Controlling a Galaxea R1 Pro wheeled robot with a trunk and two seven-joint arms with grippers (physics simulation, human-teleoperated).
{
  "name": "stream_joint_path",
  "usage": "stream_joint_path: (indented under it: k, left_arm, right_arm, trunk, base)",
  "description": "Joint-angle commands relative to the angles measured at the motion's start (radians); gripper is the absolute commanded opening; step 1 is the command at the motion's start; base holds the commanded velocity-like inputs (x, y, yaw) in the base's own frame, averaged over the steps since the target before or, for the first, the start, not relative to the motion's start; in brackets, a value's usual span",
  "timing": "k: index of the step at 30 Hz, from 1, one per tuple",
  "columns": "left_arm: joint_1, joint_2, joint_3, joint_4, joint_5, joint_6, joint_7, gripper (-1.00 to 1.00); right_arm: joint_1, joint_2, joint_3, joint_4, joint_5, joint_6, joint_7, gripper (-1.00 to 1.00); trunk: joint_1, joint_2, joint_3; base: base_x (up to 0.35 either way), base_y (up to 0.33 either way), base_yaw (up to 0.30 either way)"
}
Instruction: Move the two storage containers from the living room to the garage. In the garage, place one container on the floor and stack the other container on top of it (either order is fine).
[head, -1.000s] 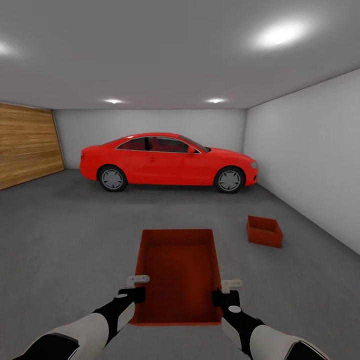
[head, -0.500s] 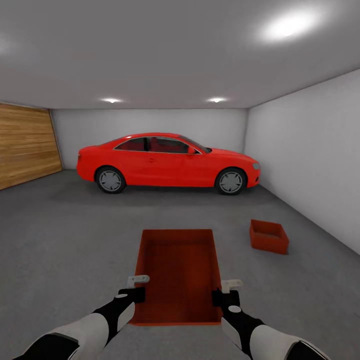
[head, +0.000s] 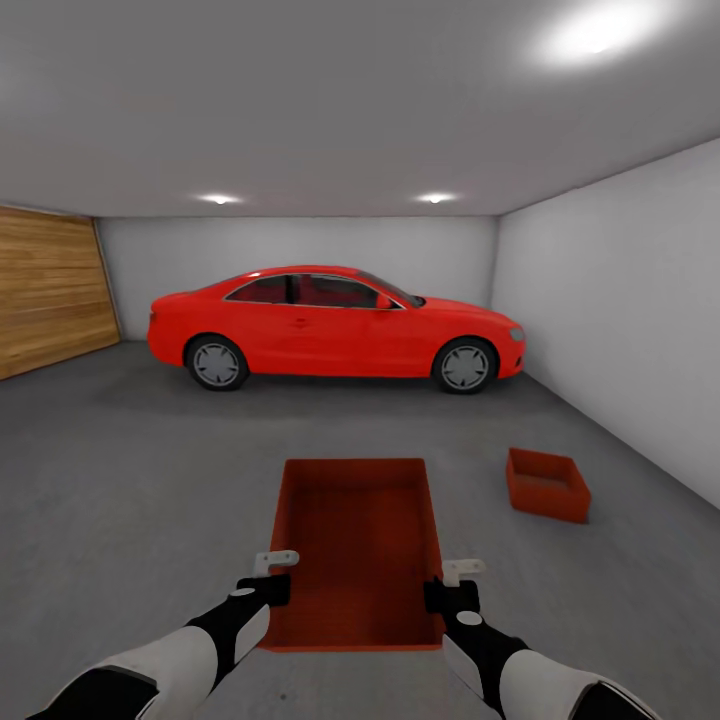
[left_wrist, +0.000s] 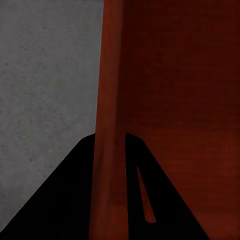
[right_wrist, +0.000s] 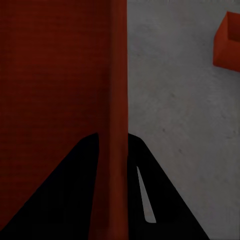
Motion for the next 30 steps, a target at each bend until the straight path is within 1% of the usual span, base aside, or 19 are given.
stream_joint_path:
  k: [1,30]
  left_arm:
    - [-0.002,0.013,0.066,-0.003,-0.003,-0.027,0.081,-1.0]
    - [-0.002,0.013,0.066,-0.003,-0.003,-0.027,0.081,-1.0]
  right_arm:
    - [0.0,0.0,0.02,0.0,-0.012,0.002,0.014,-1.0]
    - [0.0,0.0,0.02,0.0,-0.011,-0.001,0.014,-1.0]
  trunk:
    - [0.001,-0.001,-0.002]
    - [0.001,-0.001,-0.002]
  base:
    - [0.322,0.0,0.0]
    - [0.322,0.0,0.0]
